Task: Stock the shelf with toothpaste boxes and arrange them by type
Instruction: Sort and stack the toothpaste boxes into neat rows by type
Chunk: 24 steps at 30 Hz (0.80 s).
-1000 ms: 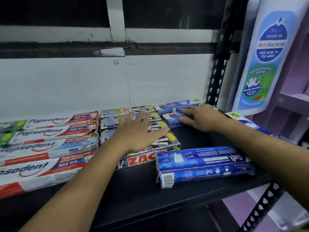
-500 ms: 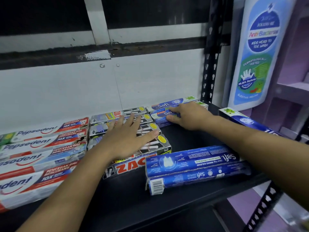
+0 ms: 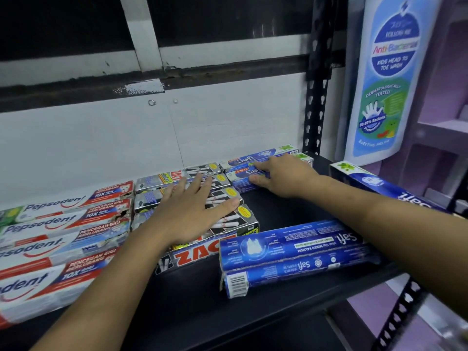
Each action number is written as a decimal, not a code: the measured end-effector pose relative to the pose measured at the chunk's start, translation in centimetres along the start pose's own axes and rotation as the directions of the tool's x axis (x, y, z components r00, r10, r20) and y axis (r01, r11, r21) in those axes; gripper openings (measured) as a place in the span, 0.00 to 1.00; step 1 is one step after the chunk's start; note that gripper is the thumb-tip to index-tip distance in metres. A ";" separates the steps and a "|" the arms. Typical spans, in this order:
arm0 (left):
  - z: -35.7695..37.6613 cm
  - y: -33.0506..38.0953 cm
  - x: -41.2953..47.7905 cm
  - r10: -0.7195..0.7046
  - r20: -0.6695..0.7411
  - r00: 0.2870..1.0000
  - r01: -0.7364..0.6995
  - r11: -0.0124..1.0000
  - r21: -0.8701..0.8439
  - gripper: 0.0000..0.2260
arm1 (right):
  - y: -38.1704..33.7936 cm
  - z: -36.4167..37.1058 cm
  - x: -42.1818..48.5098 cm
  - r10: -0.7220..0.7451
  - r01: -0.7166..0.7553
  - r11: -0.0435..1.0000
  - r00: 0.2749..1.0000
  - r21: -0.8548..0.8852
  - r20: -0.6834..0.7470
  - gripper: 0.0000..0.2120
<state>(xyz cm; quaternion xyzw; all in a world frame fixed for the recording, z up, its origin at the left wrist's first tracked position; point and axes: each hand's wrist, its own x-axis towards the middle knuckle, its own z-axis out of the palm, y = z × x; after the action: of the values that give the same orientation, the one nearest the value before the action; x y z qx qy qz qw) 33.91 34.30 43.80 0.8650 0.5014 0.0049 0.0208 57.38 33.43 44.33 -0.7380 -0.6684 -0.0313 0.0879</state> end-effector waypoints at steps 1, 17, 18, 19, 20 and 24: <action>0.0 0.0 0.1 0.003 -0.001 1.000 -0.003 1.000 0.000 0.55 | 0.0 -0.1 -0.1 -0.003 0.003 1.000 1.000 -0.001 0.000 0.31; 0.3 -0.4 0.3 0.010 -0.018 1.000 -0.009 1.000 0.002 0.55 | 1.0 -1.6 -1.8 -0.025 0.025 0.998 1.000 0.066 -0.010 0.31; 0.3 -0.4 0.4 0.009 -0.017 1.000 -0.009 1.000 0.001 0.55 | 1.5 -1.9 -2.4 -0.013 0.016 0.997 0.999 0.078 -0.034 0.31; 0.3 -0.3 0.4 0.008 -0.017 1.000 -0.008 1.000 0.001 0.55 | 2.0 -2.4 -3.1 0.003 0.002 0.996 0.998 0.090 -0.055 0.30; 0.3 -0.3 0.4 0.006 -0.016 1.000 -0.006 1.000 0.003 0.55 | 2.5 -2.9 -3.9 0.024 -0.017 0.994 0.997 0.104 -0.073 0.29; 0.2 -0.4 0.4 0.008 -0.015 1.000 -0.008 1.000 0.008 0.56 | 4.8 -5.1 -8.0 0.133 -0.110 0.983 0.977 0.144 -0.163 0.25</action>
<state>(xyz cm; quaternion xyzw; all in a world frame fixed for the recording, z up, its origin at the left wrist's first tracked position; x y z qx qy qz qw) 33.77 34.82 43.53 0.8671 0.4979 0.0094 0.0137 61.63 24.26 47.56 -0.7646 -0.6123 -0.0446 0.1965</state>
